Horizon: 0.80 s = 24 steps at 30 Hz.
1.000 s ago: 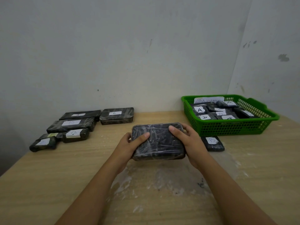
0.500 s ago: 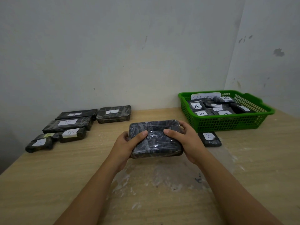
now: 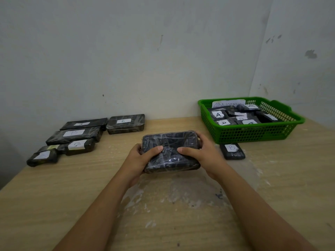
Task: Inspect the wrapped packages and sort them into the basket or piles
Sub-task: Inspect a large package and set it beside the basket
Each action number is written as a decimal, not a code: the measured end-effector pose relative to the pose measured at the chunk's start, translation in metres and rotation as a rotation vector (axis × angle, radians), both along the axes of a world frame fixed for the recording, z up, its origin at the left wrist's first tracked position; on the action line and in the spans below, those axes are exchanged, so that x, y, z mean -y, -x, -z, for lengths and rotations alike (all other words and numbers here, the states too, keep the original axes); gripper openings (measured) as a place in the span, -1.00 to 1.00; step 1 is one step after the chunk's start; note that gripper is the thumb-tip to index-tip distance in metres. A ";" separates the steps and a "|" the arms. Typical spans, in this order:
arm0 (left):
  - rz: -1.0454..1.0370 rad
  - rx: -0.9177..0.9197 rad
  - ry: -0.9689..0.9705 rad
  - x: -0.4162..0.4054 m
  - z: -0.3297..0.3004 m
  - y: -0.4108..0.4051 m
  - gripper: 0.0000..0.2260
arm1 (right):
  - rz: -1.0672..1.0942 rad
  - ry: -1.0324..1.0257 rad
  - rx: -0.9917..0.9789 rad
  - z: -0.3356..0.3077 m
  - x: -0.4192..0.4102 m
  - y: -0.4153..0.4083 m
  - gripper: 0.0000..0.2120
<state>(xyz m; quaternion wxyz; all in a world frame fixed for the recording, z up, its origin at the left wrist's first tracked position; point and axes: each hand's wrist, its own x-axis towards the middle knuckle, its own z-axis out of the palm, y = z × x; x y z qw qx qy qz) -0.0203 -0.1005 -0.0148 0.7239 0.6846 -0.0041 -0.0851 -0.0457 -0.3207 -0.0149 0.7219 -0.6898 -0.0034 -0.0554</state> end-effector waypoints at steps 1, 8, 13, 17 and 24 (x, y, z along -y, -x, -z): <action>0.011 -0.008 -0.007 -0.001 0.000 0.000 -0.24 | -0.004 -0.002 0.001 0.000 0.000 0.000 -0.31; 0.009 -0.003 0.024 -0.003 0.000 0.000 -0.29 | -0.078 0.021 -0.003 0.000 0.001 0.003 -0.09; 0.020 -0.010 0.058 -0.004 0.000 -0.002 -0.23 | -0.022 0.024 0.023 0.002 -0.003 0.005 0.05; 0.069 0.027 0.029 -0.005 0.003 0.000 -0.10 | 0.000 0.006 0.036 0.003 -0.003 0.003 0.01; 0.037 0.032 0.066 -0.001 0.003 0.001 -0.16 | 0.023 0.066 0.060 0.005 -0.004 0.004 0.18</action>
